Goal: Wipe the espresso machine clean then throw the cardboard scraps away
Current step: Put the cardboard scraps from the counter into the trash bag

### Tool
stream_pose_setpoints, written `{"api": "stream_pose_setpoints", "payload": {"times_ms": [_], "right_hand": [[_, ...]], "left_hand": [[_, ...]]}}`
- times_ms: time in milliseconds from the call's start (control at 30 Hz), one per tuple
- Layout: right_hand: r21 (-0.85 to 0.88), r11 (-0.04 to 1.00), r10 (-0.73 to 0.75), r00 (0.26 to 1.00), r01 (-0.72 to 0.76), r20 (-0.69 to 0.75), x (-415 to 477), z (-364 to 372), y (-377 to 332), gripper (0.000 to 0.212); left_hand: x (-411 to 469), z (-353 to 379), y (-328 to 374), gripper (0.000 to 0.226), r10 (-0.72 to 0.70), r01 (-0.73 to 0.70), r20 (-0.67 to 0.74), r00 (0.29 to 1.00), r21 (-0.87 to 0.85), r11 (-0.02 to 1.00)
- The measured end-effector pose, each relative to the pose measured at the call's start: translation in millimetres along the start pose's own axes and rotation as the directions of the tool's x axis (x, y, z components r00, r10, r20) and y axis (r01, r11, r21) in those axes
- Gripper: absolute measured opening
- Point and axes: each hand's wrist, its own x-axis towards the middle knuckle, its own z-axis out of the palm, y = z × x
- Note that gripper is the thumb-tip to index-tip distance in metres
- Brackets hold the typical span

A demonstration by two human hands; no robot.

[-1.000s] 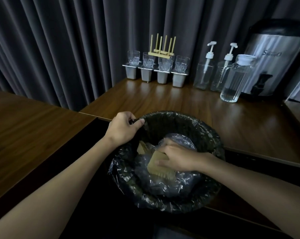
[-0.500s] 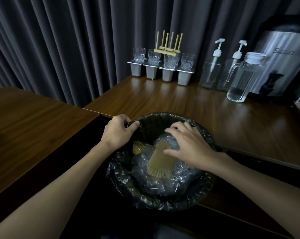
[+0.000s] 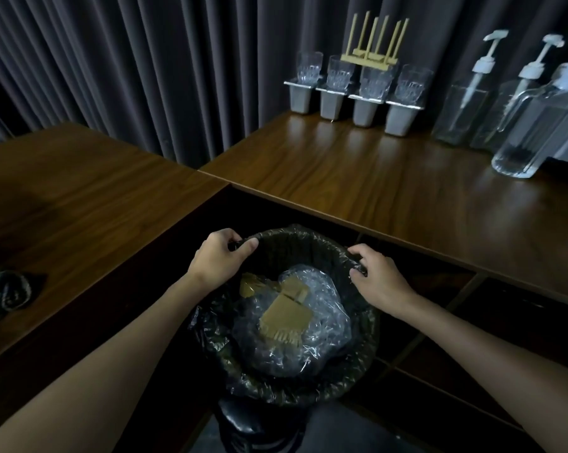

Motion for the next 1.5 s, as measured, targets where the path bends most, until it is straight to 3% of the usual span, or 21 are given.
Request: {"api": "stream_pose_setpoints", "payload": {"times_ms": [100,200,367,467,567,700,833,967,1067,1367,1500], "right_hand": [[0.053,0.996,0.074,0.997,-0.074,0.007,9,30,8,0.038],[0.058,0.984,0.165,0.986,-0.166,0.032,17,55,18,0.041],[0.070,0.947,0.308,0.948,-0.314,0.077,29,92,41,0.038],[0.089,0.928,0.351,0.930,-0.361,0.112,33,116,55,0.036],[0.112,0.912,0.377,0.914,-0.394,0.150,32,136,63,0.034],[0.141,0.890,0.395,0.888,-0.433,0.234,24,158,73,0.044],[0.160,0.876,0.421,0.883,-0.455,0.210,21,164,79,0.045],[0.162,0.874,0.397,0.866,-0.458,0.305,24,166,77,0.057],[0.179,0.880,0.380,0.878,-0.440,0.292,25,169,78,0.063],[0.120,0.905,0.365,0.889,-0.409,0.275,23,173,85,0.053],[0.029,0.924,0.358,0.887,-0.383,0.291,21,168,82,0.051]], "left_hand": [[-6,-3,-26,0.046,-0.107,0.113,0.046,0.993,-0.131,0.985],[-16,-6,-61,0.057,-0.192,0.203,0.086,0.978,-0.140,0.969],[-40,11,-117,0.027,-0.313,0.330,0.169,0.935,-0.082,0.941],[-50,28,-134,0.035,-0.365,0.397,0.199,0.909,-0.151,0.905],[-52,38,-149,0.040,-0.384,0.405,0.158,0.910,-0.134,0.904],[-60,42,-172,0.049,-0.408,0.442,0.221,0.886,-0.136,0.887],[-73,45,-199,0.053,-0.334,0.350,0.197,0.922,-0.054,0.935],[-75,51,-199,0.061,-0.312,0.338,0.208,0.927,-0.104,0.935],[-72,55,-193,0.060,-0.305,0.330,0.207,0.930,-0.100,0.939],[-77,60,-197,0.054,-0.348,0.373,0.182,0.920,-0.125,0.919],[-81,54,-189,0.062,-0.398,0.438,0.268,0.878,-0.108,0.893]]}}
